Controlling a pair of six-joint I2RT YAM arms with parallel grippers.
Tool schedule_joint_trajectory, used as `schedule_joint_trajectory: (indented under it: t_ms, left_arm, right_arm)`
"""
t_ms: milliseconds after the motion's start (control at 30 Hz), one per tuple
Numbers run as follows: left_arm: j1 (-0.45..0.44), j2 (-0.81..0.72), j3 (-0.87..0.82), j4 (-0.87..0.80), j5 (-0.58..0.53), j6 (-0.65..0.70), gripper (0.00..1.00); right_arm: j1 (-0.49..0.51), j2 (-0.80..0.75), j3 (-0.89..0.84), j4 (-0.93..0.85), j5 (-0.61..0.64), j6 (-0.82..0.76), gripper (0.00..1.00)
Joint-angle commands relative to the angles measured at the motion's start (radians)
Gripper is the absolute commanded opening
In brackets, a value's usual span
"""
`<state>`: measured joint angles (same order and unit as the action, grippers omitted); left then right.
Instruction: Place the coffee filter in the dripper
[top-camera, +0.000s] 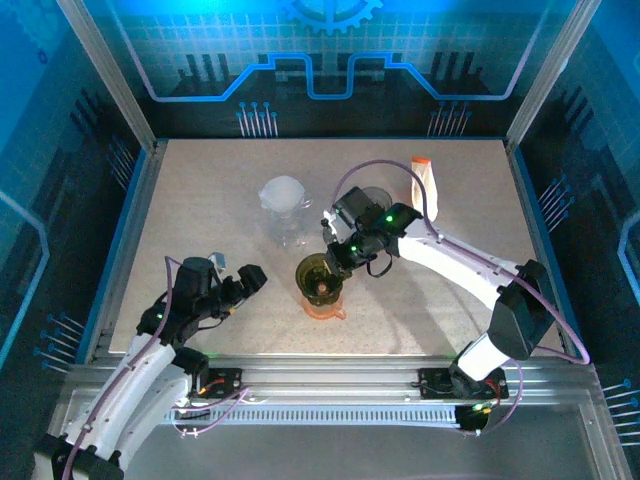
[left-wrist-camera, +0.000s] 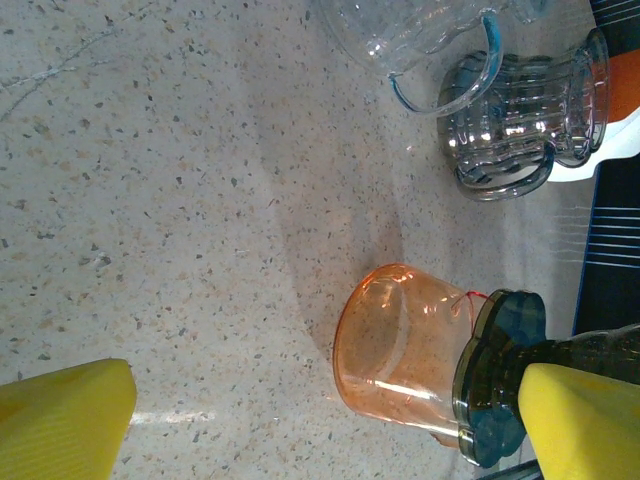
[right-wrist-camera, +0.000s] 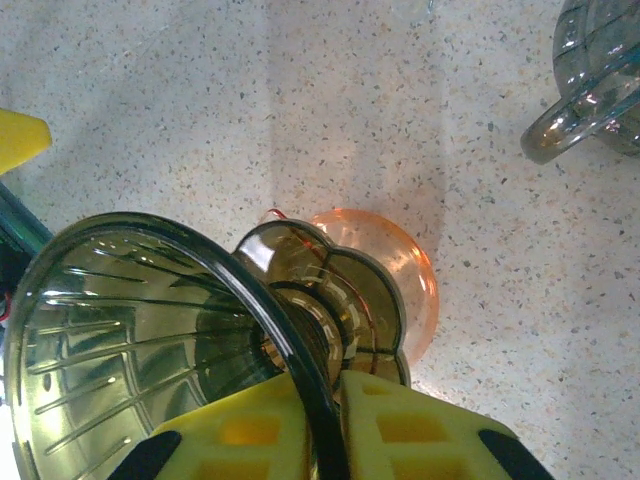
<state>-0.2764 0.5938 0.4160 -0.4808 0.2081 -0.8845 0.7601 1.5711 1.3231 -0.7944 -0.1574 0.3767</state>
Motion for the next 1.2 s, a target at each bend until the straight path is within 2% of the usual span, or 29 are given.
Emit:
schedule_joint_trajectory:
  t_ms: [0,267,367,467,667,867,1167]
  left_arm:
    - [0.009,-0.008,-0.015,-0.003,0.027,0.019,0.99]
    - [0.01,-0.009,-0.014,-0.002,0.03,0.015,0.99]
    - [0.011,-0.009,-0.013,-0.001,0.031,0.016,0.99]
    - [0.011,-0.008,-0.014,0.001,0.035,0.015,0.99]
    - [0.011,-0.009,-0.002,0.003,0.034,0.024,0.99]
    - [0.011,-0.005,0.005,0.012,0.03,0.027,0.99]
    - [0.011,-0.003,0.001,0.004,0.034,0.025,0.99]
  right_arm:
    - [0.004,-0.023,-0.035,0.017,-0.016,0.027,0.22]
    - [0.003,-0.052,-0.044,0.037,0.005,0.036,0.55]
    - [-0.004,-0.07,-0.042,0.044,0.018,0.039,0.63]
    - [-0.016,-0.096,-0.043,0.054,0.032,0.048,0.66]
    - [-0.069,-0.171,-0.05,0.067,0.084,0.056,0.68]
    - [-0.22,-0.247,-0.101,0.168,0.17,0.075,0.66]
    - [-0.413,-0.149,-0.103,0.282,0.399,0.014,0.53]
